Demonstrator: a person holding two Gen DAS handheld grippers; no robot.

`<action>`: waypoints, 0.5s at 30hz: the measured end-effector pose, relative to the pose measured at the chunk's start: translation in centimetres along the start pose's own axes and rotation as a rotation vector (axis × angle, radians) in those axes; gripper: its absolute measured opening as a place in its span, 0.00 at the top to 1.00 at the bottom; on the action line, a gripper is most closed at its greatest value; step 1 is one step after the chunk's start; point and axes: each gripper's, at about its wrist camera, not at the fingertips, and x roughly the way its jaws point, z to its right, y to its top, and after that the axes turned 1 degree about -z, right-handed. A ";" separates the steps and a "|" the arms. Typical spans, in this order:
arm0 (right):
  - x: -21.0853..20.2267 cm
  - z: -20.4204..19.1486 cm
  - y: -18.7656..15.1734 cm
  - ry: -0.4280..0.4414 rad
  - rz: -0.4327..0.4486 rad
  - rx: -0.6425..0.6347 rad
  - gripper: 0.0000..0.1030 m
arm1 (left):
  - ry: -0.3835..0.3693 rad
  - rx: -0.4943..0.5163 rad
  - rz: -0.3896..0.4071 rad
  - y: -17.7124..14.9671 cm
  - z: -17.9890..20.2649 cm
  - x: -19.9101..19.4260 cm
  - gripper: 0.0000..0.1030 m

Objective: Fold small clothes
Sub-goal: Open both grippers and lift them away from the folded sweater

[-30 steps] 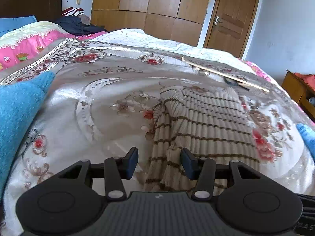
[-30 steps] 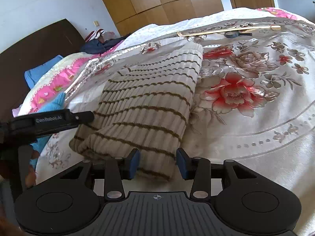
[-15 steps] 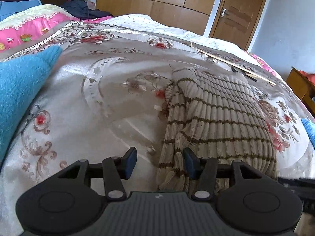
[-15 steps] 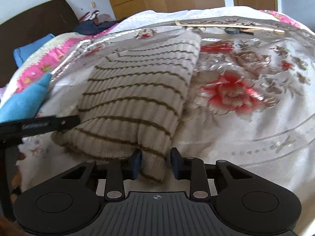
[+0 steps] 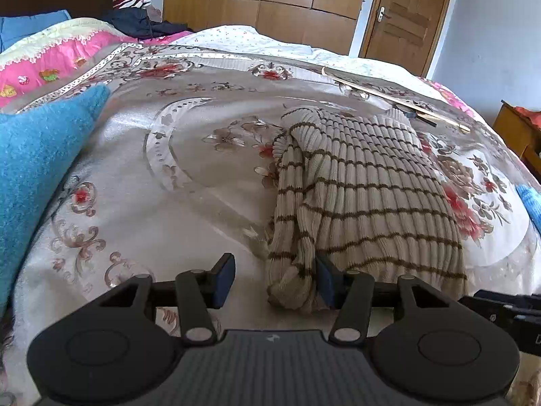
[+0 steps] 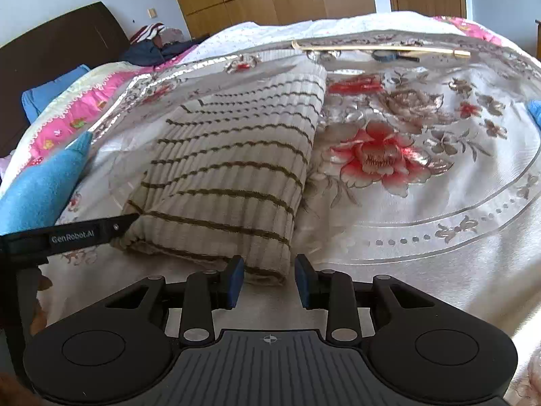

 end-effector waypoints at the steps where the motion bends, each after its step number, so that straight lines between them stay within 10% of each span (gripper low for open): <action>1: -0.2 -0.1 0.0 0.000 0.003 -0.002 0.67 | 0.001 0.001 0.001 0.0 0.0 -0.2 0.39; 15: -2.2 -0.9 -1.2 0.010 0.020 0.003 0.67 | -0.007 0.018 0.011 -1.2 0.5 -2.5 0.40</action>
